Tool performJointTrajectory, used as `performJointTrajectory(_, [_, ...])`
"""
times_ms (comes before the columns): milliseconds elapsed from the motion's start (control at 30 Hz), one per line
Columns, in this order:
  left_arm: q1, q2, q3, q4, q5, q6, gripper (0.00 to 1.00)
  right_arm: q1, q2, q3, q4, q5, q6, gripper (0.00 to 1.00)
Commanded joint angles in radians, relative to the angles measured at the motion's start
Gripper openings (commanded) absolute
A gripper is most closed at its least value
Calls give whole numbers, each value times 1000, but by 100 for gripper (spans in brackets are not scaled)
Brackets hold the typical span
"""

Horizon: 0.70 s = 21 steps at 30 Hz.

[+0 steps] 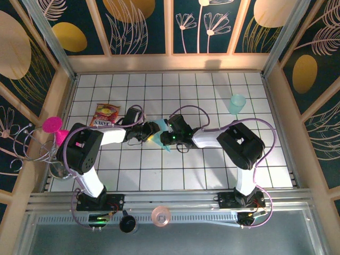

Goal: Fold a paper plane with a square sheet of paper (pick it up from the middle)
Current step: Fourth fold the wing at the center of the table.

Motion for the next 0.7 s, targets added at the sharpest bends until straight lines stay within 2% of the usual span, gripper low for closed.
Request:
performJointTrajectory(0, [-2, -8, -15, -63, -74, 12, 50, -11, -1, -30, 54, -47, 6, 5])
performJointTrajectory(200, [-2, -124, -29, 28, -59, -2, 52, -49, -22, -102, 163, -164, 49, 3])
performJointTrajectory(333, [-2, -143, -38, 76, -36, -1, 52, -74, -21, -133, 229, -238, 83, 3])
performJointTrajectory(667, [-2, -80, -81, 230, 95, -46, 37, -136, -8, -221, 430, -381, 192, 2])
